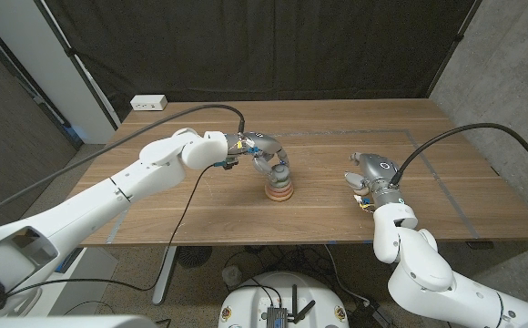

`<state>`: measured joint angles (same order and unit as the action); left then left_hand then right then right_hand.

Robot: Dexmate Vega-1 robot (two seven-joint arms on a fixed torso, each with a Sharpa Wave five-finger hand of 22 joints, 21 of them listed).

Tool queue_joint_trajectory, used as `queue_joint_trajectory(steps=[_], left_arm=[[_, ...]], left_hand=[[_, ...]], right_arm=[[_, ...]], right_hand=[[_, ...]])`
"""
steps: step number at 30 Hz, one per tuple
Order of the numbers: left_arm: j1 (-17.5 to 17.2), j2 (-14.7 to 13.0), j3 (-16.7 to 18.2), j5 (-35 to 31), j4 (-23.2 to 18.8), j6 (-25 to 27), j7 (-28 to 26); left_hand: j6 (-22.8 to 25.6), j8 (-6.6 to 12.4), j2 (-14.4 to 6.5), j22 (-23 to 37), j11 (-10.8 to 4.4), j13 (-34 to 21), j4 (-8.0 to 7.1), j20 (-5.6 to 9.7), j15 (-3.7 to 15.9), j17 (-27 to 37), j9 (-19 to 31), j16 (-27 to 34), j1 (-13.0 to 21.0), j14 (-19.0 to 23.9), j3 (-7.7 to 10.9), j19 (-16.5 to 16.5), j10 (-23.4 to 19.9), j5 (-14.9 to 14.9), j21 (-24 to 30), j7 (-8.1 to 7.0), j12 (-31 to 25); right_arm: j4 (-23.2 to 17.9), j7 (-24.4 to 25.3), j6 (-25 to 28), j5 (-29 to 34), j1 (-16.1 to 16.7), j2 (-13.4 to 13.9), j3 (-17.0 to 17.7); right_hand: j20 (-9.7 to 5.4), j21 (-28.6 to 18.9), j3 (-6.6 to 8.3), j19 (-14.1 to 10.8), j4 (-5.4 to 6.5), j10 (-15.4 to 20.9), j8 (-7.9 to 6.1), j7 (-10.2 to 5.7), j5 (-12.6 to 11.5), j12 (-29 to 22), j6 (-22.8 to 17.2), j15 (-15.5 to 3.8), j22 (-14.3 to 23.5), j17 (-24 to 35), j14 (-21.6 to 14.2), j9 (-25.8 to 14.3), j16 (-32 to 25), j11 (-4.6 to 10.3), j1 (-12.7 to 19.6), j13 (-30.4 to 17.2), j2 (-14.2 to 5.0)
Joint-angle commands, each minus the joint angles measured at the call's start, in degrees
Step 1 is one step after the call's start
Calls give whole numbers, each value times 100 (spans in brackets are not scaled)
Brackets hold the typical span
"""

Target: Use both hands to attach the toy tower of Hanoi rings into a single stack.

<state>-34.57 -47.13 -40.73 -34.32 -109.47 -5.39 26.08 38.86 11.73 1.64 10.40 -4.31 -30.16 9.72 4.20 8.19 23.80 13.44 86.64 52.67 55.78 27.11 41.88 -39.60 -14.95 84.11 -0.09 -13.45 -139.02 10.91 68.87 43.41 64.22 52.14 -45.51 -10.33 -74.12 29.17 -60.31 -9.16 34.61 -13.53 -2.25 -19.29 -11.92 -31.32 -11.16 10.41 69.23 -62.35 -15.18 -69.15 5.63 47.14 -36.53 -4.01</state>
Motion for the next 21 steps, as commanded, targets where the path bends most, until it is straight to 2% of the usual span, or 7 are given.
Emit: queue_joint_trajectory(steps=[1,21], left_arm=[[22,66,-63,3,113,-37,14],[-127,-9,-4,198,136,51,-58]], left_hand=[[46,16,-81,16,-448,-27,-11,735,435,1,20,-22,18,35,33,58,-470,-44,6,-16,-15],[95,23,-92,18,-465,-39,-6,734,436,5,26,-17,22,54,36,68,-522,-39,9,-13,-8]], right_arm=[[-36,115,50,-159,-78,73,-63],[-111,131,191,-312,-287,218,-266]], right_hand=[[-216,11,43,-22,-18,54,21,11,-38,-7,-69,-144,16,7,4,-7,-37,2,-46,-14,9],[-217,8,58,-23,-11,68,26,16,-39,-2,-72,-145,16,10,-8,-8,-46,-2,-64,-14,-8]])
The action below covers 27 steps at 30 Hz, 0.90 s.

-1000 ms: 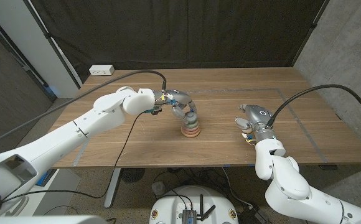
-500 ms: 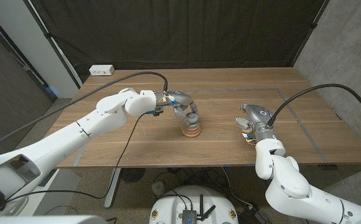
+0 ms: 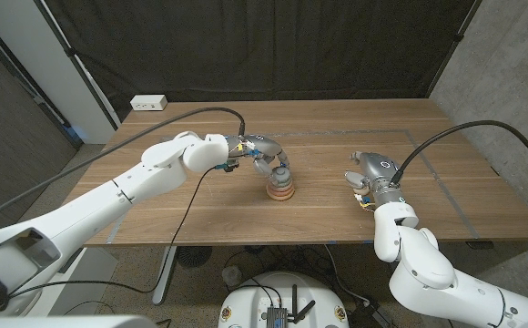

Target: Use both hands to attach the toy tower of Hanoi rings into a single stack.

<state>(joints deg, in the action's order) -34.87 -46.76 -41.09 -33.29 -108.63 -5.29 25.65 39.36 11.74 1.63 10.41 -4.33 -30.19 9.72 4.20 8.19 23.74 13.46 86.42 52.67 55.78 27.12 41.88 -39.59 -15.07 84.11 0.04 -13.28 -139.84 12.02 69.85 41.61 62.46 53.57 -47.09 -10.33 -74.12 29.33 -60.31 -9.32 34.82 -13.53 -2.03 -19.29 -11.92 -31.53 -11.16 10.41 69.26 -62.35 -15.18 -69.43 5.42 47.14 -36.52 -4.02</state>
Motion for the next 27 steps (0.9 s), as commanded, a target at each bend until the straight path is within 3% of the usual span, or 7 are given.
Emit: queue_joint_trajectory(steps=[1,13,17,27], left_arm=[[-97,-45,28,93,56,36,-24],[-46,-70,-9,-14,-34,98,74],[10,-70,-43,-70,-85,146,217],[36,-90,-89,-368,-286,315,383]], left_hand=[[45,21,-91,18,-470,-40,-6,735,435,20,24,14,22,63,36,68,-509,-27,8,-23,-17],[-145,-50,34,10,-454,-78,-35,731,434,-2,24,-11,-117,8,-55,36,-339,-7,-27,-41,56],[-366,-109,88,10,-342,-84,-42,714,433,-30,20,-62,-192,-91,-95,-45,-103,-8,-74,29,147],[-754,-137,135,13,-239,-132,-70,645,429,-29,10,-120,-354,-295,-165,-194,349,-2,-151,72,232]], right_arm=[[-27,29,107,-135,-121,68,-118],[-70,191,86,-355,-65,83,-46],[-76,249,59,-433,-54,96,-26],[-96,415,-1,-639,13,116,59]], right_hand=[[-217,8,43,-23,5,45,26,-6,-39,-1,-53,-145,16,10,-11,-8,-21,21,-63,-15,-7],[-218,4,54,-28,7,58,30,-10,-41,-3,-51,-143,16,31,-29,-8,-43,24,-73,-19,-15],[-217,5,58,-27,7,59,29,-1,-42,-4,-58,-142,16,33,-27,-8,-45,23,-77,-22,-16],[-218,4,67,-27,7,49,31,-5,-44,1,-59,-142,15,25,-12,-9,-39,22,-86,-26,-19]])
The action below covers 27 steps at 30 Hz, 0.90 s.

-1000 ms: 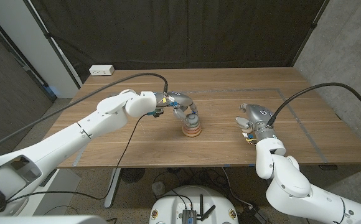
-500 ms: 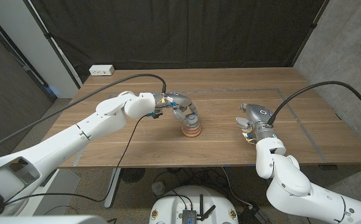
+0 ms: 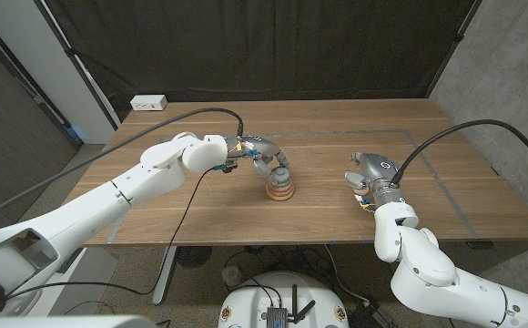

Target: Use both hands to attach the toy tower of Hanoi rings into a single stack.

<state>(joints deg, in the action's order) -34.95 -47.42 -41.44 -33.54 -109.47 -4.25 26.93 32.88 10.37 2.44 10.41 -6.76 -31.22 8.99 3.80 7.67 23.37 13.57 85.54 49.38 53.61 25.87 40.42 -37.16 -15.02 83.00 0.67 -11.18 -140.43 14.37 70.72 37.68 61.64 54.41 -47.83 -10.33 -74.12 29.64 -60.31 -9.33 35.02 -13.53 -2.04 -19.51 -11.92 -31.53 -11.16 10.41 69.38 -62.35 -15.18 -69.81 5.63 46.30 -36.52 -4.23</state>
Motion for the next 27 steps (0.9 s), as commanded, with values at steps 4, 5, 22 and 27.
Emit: queue_joint_trajectory(steps=[4,5,22,27], left_arm=[[42,-36,-56,-483,-313,310,337],[40,-38,-58,-531,-344,343,356],[48,-35,-66,-827,-541,597,727],[-86,-122,76,-730,-606,699,647]], left_hand=[[-294,-15,90,10,57,-50,1,680,479,22,-7,-34,-86,-129,-74,-55,281,-1,-59,44,34],[-344,-15,107,9,80,-49,0,681,478,27,-10,-32,-110,-143,-88,-61,350,2,-69,66,47],[-1269,3,231,10,303,-94,-19,585,467,26,-70,-140,-404,-537,-239,-344,1328,45,-260,184,35],[-1292,21,223,9,317,-92,-26,568,467,27,-77,-145,-435,-559,-248,-353,1347,50,-276,190,16]], right_arm=[[-48,265,-140,-351,143,36,203],[-50,275,-140,-365,143,41,204],[-71,398,-90,-555,90,88,156],[-66,433,-97,-608,70,103,146]], right_hand=[[-220,4,41,-27,4,30,33,3,-22,1,-57,-144,15,4,-4,-9,5,-5,0,-28,0],[-220,4,42,-27,4,31,31,4,-22,1,-61,-144,15,1,0,-9,9,-6,1,-29,-1],[-219,-12,58,-62,1,39,42,23,-20,9,-49,-143,17,13,-45,-8,-28,-22,-6,-23,-13],[-220,-14,66,-67,-1,45,46,22,-22,6,-43,-142,16,46,-75,-8,-66,-20,-11,-26,-12]])
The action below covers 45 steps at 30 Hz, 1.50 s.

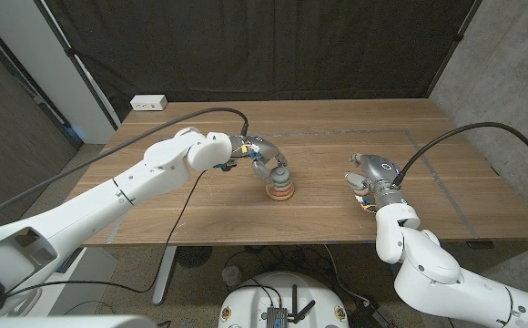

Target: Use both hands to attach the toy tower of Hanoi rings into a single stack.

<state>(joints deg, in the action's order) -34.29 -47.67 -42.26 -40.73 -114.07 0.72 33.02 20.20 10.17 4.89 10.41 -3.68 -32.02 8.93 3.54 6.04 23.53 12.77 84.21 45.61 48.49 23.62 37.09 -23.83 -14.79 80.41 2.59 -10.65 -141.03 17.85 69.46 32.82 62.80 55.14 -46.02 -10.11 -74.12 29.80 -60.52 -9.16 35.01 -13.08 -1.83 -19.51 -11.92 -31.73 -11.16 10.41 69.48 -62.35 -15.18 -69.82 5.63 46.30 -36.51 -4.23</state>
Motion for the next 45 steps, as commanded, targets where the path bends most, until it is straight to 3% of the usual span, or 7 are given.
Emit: queue_joint_trajectory(steps=[1,14,22,31,34,45], left_arm=[[-187,-113,192,18,-157,234,13],[-655,-353,525,349,-328,725,-423],[-1015,-578,778,454,-559,998,-821],[-1456,-754,975,337,-892,1575,-1214],[-1612,-792,1078,467,-925,1679,-1378],[-2005,-942,1228,586,-1094,2136,-1810]], left_hand=[[-21,49,-24,9,6,-10,-22,600,630,-2,2,-25,-68,-62,-25,-10,5,28,-19,-4,-46],[182,154,-99,16,-8,15,5,605,633,24,-15,14,-50,-14,3,73,-150,18,-12,12,-135],[562,264,-183,14,-147,71,27,697,638,5,-30,87,-14,204,39,309,-584,2,37,-82,-267],[618,254,-196,9,-194,107,47,714,641,-20,-36,108,20,317,63,354,-642,-10,29,-110,-253],[638,255,-206,9,-200,115,44,706,642,-41,-36,93,20,319,68,357,-665,-13,26,-112,-254],[688,239,-227,11,-243,154,72,700,644,-53,-38,100,72,384,107,373,-714,-31,16,-156,-236]], right_arm=[[-3,89,7,-135,-52,45,-37],[55,227,-131,-277,-23,52,45],[119,114,-216,-292,-171,75,-41],[178,73,-348,-303,-217,82,-35],[191,63,-353,-309,-221,56,-23],[241,6,-471,-367,-198,73,50]], right_hand=[[-241,-14,53,-48,-17,51,0,8,-22,2,-24,-142,16,10,-50,-8,-43,-15,-13,-30,-12],[-240,-11,66,-43,-25,-150,14,-12,-26,89,19,-141,13,23,-49,-16,-69,-73,-34,0,21],[-239,-9,71,-41,-34,-165,-9,-16,-28,86,-4,-142,12,19,-33,-45,-75,-60,-43,20,55],[-238,-9,70,-38,-37,-231,18,-1,-26,101,66,-143,13,-20,8,-49,-45,-82,-55,45,90],[-238,-9,72,-37,-35,-241,-53,-66,-23,92,-75,-143,13,-29,11,-83,-43,-75,-60,65,103],[-237,-11,71,-39,-27,-203,-49,-28,-18,57,-31,-142,14,-15,-10,-118,-61,-56,-72,64,110]])
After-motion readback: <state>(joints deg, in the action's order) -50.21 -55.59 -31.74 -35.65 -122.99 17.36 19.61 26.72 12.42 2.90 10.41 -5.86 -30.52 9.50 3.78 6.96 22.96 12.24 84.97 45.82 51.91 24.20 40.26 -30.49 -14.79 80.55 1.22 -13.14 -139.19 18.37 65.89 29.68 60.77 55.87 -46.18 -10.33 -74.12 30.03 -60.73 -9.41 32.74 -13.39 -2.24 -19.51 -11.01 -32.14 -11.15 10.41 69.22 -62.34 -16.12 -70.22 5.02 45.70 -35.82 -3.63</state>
